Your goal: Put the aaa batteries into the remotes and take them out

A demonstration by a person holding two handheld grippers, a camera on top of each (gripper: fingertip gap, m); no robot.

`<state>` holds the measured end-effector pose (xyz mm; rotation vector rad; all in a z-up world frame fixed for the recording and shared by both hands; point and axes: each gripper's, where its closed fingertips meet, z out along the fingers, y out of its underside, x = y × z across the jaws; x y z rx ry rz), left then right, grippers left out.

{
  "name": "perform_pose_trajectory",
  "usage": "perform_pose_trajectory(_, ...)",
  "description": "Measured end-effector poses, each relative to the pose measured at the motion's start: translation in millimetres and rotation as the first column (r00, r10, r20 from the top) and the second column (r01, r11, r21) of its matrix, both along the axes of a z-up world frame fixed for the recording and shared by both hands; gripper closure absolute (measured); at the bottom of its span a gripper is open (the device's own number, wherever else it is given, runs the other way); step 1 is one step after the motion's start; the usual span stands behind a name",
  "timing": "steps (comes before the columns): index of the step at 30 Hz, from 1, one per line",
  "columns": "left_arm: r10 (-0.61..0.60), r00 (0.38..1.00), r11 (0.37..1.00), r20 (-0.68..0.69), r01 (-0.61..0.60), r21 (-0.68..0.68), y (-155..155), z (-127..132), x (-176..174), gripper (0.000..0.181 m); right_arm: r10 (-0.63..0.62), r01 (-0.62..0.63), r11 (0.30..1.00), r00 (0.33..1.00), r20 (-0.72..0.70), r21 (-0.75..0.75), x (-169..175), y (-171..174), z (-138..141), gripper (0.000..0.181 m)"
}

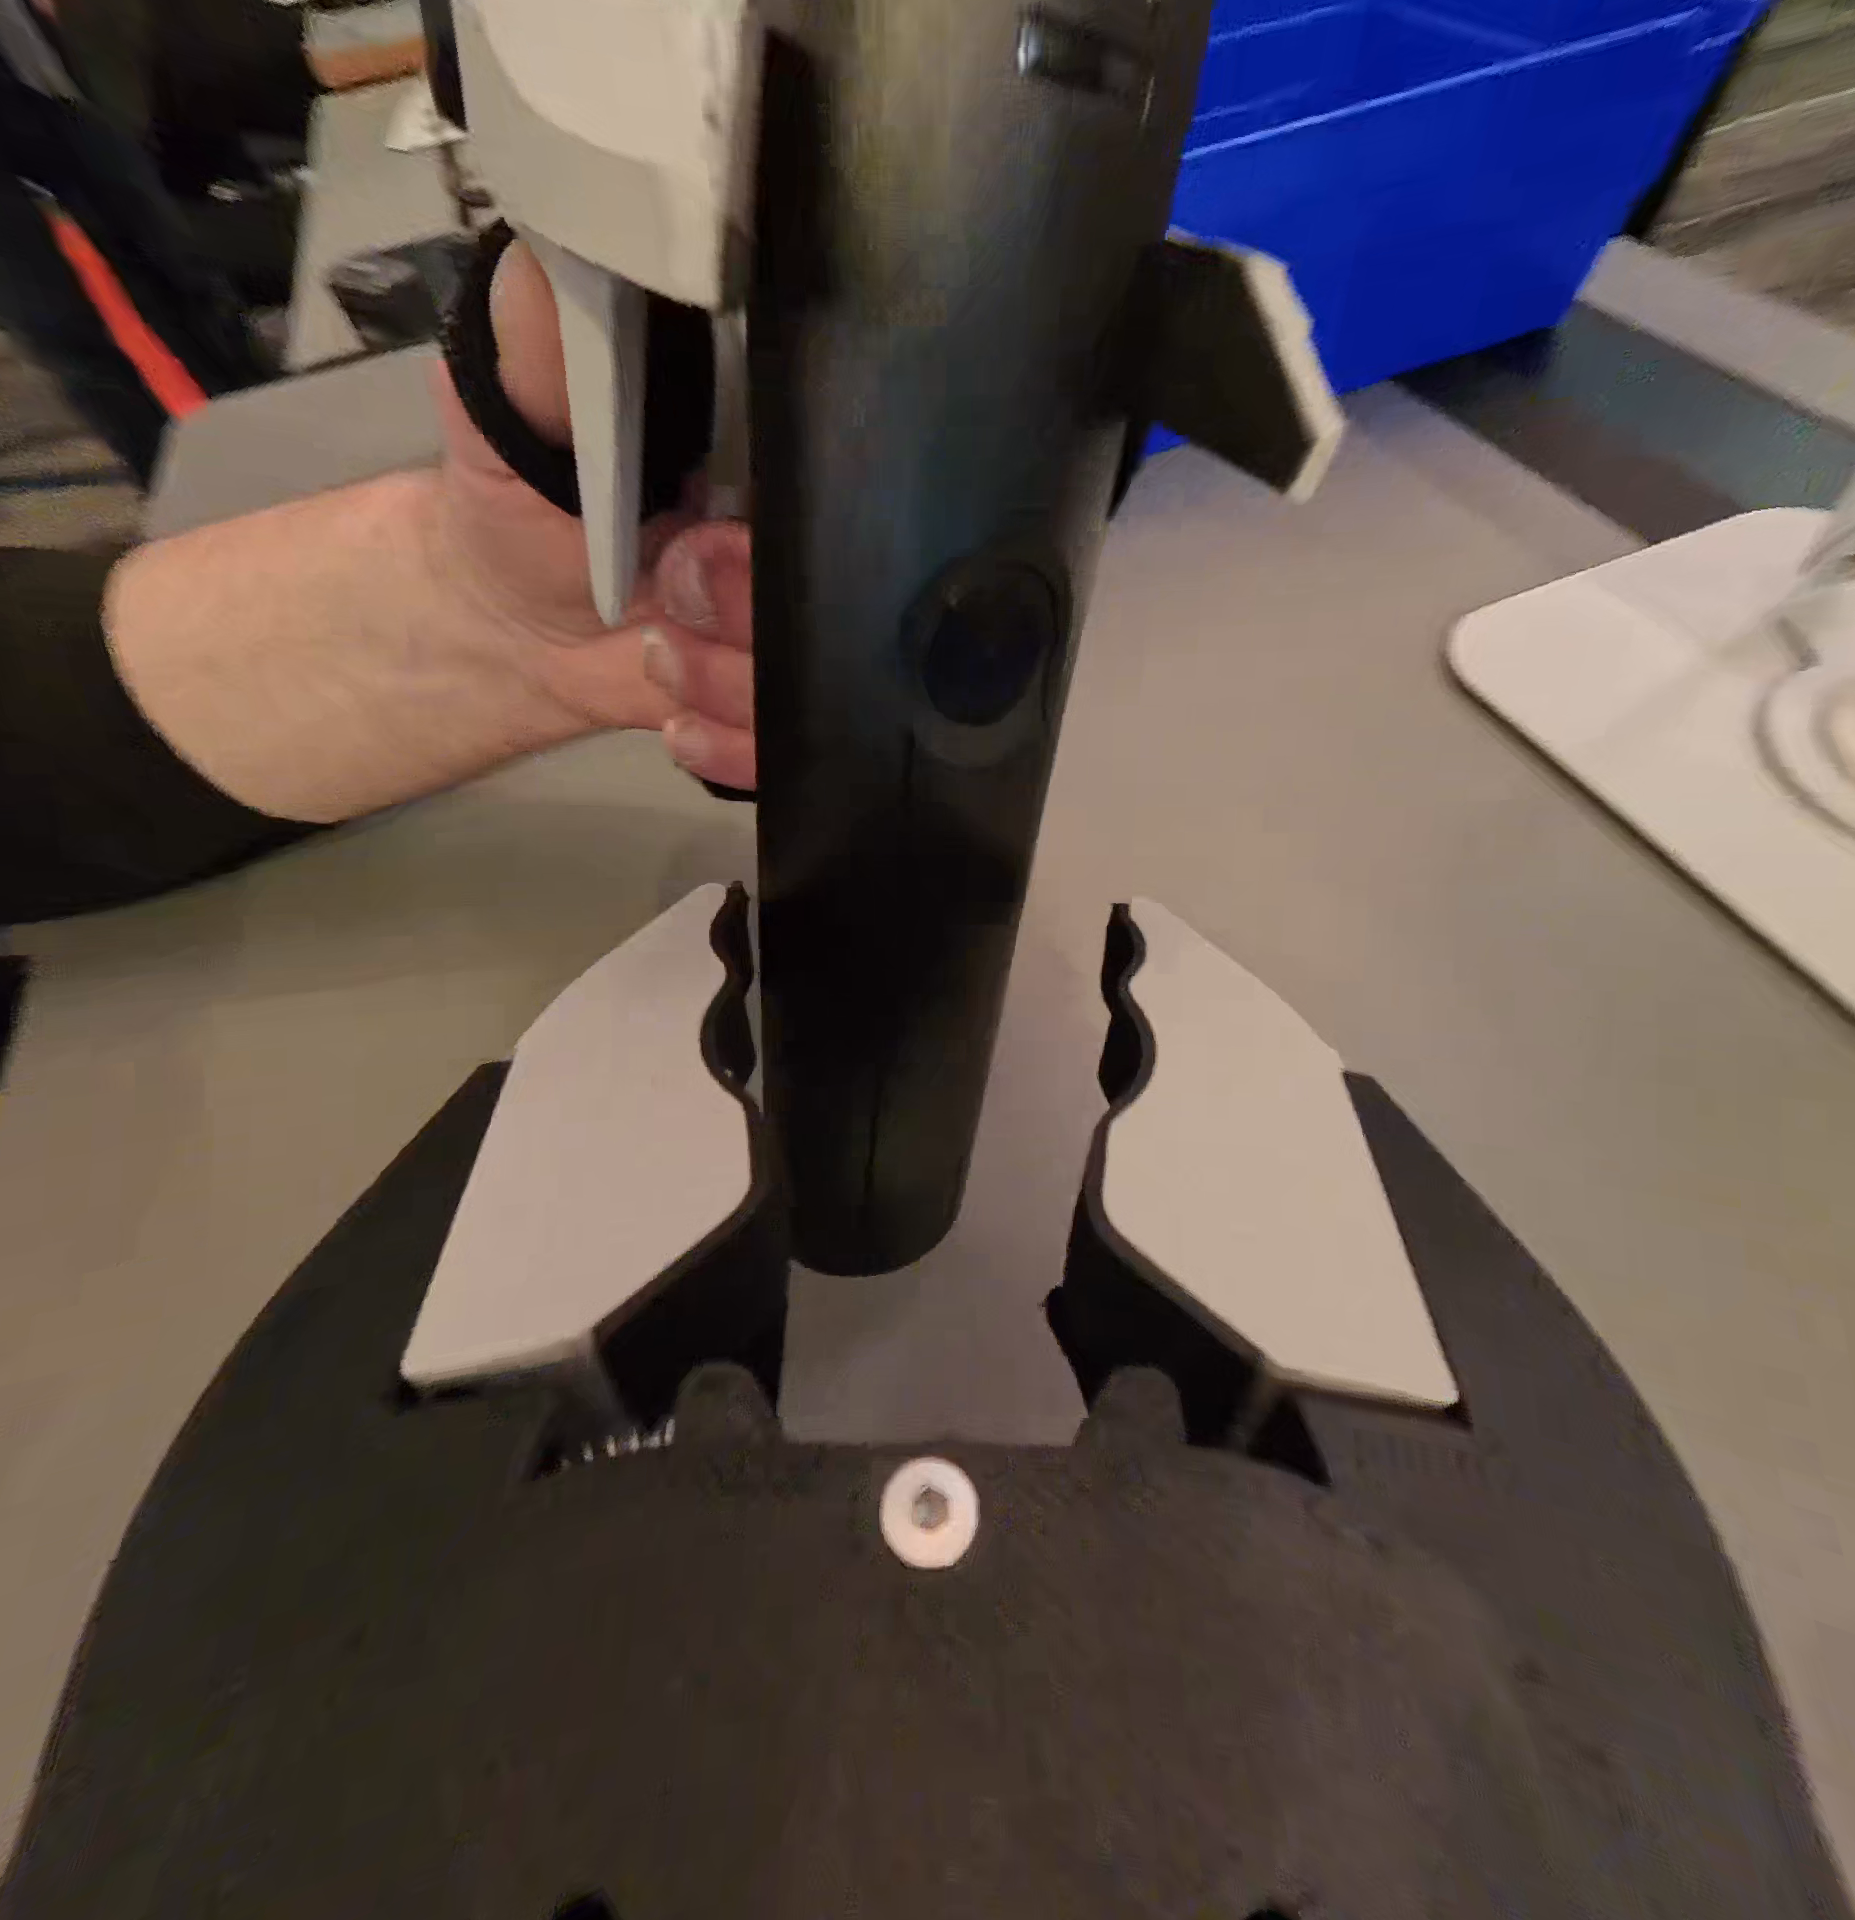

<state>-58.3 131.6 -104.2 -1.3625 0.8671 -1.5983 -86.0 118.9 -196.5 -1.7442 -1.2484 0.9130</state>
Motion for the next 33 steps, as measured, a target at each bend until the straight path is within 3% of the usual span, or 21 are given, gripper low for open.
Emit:
perform_pose_trajectory(6,-0.065,0.998,0.997,0.014,0.064,0.045,-9,6,9,0.129,0.073,-0.072,0.997,0.997,0.011,-0.026,-5,-12,-4,0.131)
perform_pose_trajectory(16,-0.032,0.999,0.996,-0.022,0.034,0.088,-6,4,14,0.123,-0.108,0.092,0.986,0.988,0.113,0.141,4,10,-5,0.133)
perform_pose_trajectory(21,0.003,0.993,0.991,-0.116,0.013,0.135,-9,-8,27,0.100,-0.180,0.161,0.975,0.976,0.123,0.151,9,18,-4,0.133)
perform_pose_trajectory(24,0.029,0.993,0.991,-0.113,-0.014,0.132,-5,-9,30,0.118,-0.216,0.187,0.963,0.966,0.141,0.192,10,20,-5,0.133)
perform_pose_trajectory(28,0.063,0.992,0.989,-0.106,-0.047,0.142,-1,-8,30,0.123,-0.228,0.195,0.958,0.962,0.147,0.212,10,21,-4,0.132)
perform_pose_trajectory(33,-0.011,1.000,0.998,-0.025,0.012,0.069,1,-3,18,0.125,-0.088,0.083,0.989,0.995,0.040,0.124,8,11,6,0.127)
